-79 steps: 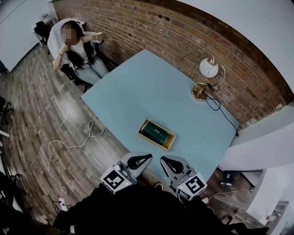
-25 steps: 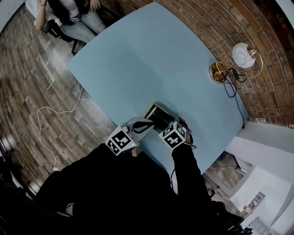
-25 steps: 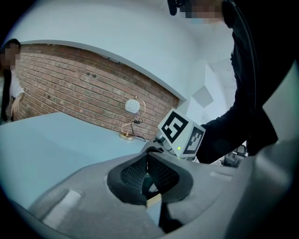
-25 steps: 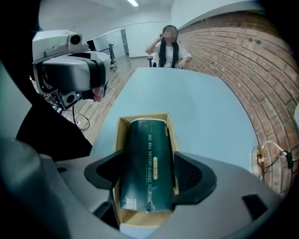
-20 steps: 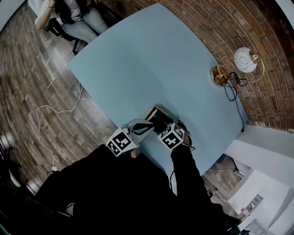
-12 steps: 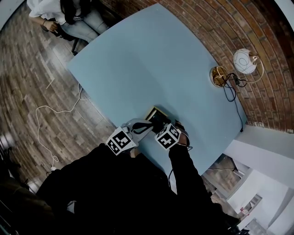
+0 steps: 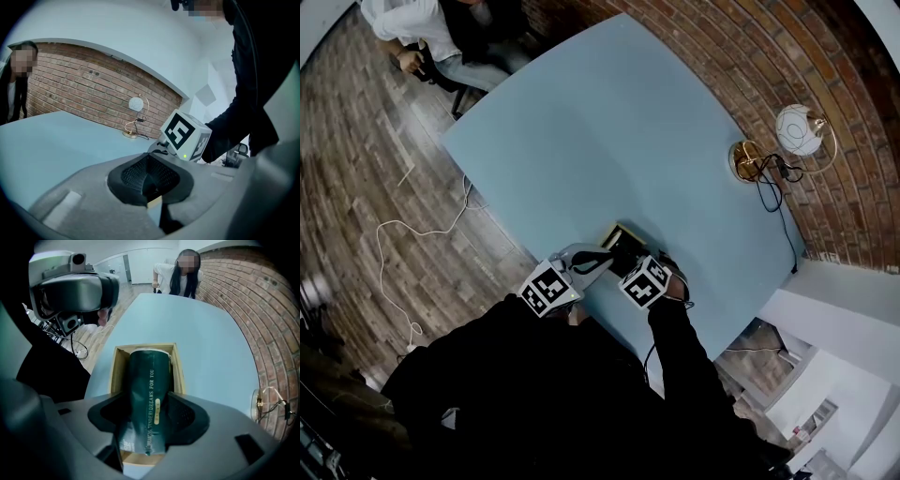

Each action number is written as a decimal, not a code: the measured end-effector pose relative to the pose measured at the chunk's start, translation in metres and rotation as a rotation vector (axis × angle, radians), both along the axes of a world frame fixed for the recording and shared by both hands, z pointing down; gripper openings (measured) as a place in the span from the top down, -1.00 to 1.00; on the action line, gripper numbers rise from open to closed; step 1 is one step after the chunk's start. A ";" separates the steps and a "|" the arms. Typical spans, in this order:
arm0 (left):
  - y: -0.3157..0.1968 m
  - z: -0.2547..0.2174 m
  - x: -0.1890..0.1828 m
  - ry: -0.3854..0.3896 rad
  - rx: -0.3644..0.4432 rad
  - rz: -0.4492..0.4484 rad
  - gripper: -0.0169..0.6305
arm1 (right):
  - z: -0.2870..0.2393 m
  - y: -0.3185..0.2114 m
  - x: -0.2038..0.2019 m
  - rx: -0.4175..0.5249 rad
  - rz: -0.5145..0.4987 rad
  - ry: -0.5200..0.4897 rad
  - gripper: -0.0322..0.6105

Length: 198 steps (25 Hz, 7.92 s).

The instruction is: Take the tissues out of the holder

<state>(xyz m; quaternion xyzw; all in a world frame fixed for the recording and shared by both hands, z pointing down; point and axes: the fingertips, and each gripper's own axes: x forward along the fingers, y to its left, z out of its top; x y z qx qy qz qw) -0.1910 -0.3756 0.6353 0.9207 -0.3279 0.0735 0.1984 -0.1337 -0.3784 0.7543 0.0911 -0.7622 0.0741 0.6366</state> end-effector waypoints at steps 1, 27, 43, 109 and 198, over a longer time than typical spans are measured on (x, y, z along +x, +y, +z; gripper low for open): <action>0.001 0.000 -0.002 -0.003 0.001 -0.002 0.92 | 0.000 0.000 0.000 -0.002 0.000 -0.001 0.07; 0.014 -0.010 -0.013 -0.015 0.037 -0.017 0.92 | -0.049 0.001 0.002 0.011 0.023 -0.018 0.10; 0.026 -0.025 0.012 -0.027 0.083 0.022 0.92 | -0.086 0.004 0.023 0.066 0.059 -0.038 0.10; 0.037 0.038 0.215 -0.079 -0.030 0.437 0.92 | 0.002 0.038 0.237 0.034 0.653 0.011 0.09; 0.101 -0.198 0.067 0.088 0.241 0.230 0.91 | -0.314 0.109 0.048 0.503 0.483 -1.234 0.89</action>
